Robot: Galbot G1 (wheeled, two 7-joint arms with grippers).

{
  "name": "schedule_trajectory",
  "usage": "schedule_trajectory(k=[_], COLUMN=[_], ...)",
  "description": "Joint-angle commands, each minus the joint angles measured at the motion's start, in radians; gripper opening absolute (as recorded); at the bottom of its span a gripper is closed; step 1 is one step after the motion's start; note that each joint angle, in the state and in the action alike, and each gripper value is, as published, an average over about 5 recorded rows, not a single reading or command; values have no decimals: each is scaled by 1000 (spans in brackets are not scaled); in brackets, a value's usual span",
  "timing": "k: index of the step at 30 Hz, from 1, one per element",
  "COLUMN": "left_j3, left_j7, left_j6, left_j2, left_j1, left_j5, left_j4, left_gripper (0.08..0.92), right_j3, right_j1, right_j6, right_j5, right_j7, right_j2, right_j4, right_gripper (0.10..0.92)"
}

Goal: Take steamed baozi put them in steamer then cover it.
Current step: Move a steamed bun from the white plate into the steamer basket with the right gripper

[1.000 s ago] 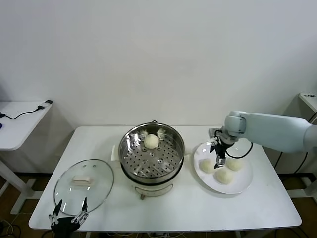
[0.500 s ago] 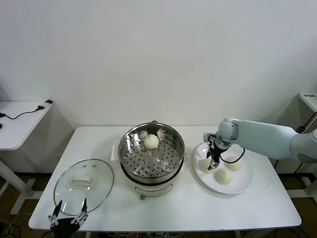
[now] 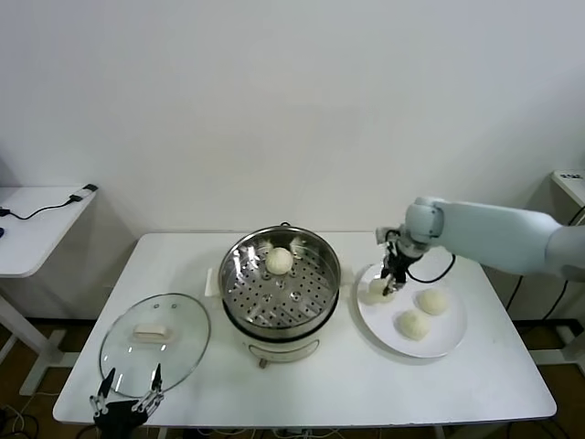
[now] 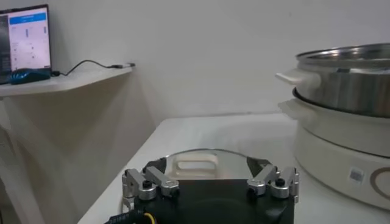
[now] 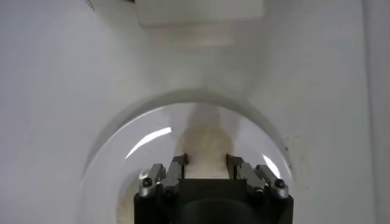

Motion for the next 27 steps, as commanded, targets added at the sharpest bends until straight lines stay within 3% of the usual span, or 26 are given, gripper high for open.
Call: schedule_trajectory(k=[1,6,12,17,27], left_j3=[2,6,11,9,7], left_j7=[0,1,4,6,7], left_j6=[2,5,10,10,9], left_j2=[3,5,10,15,14], left_j1=[3,7,9,16,20], left_j5=[0,0,0,-1,-4], left_j4=[-15,-31,-47,-61,-60], left_gripper=[823,823,823,823,823], right_j3=[-130,-75,98,118,52], right_j1=[467,598,478,297,84], right_j6=[30,-42,-154,-185,-186], right_j5=[214,392,510,484,354], right_j7=[-149,-119,9,108,148], right_j2=[38,136,310,434,572], right_j4=[108,235,290,250,39], right_gripper=[484,484,484,488,501])
